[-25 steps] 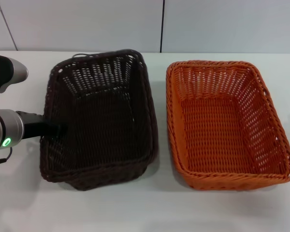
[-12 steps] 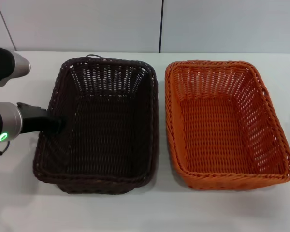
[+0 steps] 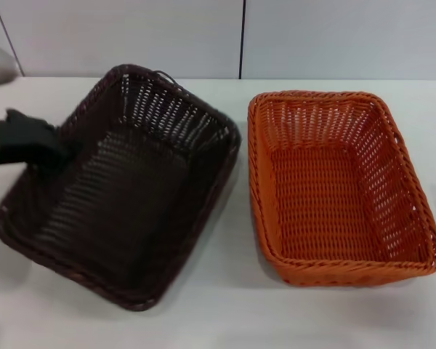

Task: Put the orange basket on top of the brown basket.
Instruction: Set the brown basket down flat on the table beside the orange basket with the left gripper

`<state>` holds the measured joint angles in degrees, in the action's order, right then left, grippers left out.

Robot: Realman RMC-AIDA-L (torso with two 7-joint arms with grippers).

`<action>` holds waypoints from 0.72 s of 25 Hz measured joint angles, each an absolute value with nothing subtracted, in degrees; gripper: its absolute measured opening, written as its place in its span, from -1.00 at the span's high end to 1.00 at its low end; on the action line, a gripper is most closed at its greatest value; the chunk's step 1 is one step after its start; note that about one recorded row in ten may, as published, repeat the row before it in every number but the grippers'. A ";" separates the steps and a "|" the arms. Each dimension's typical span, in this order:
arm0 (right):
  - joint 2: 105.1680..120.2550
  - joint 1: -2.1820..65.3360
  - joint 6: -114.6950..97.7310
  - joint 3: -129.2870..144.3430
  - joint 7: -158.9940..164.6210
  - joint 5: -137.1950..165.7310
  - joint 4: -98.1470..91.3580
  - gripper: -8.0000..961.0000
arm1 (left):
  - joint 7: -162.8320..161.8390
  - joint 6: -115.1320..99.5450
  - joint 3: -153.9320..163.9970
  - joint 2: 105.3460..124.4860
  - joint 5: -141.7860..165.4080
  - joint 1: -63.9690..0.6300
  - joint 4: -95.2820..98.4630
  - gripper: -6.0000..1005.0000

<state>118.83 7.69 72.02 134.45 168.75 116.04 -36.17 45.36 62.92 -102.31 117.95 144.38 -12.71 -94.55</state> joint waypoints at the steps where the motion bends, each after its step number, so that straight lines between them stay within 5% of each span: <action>1: 118.85 7.66 72.05 134.43 168.75 116.04 -36.23 -0.57 | 47.19 63.91 -103.84 117.94 143.75 -13.04 -95.03 0.46; 18: 119.00 6.96 72.86 134.79 168.75 115.97 -38.60 -0.57 | 61.59 80.42 -114.35 117.77 138.45 -18.12 -105.29 0.59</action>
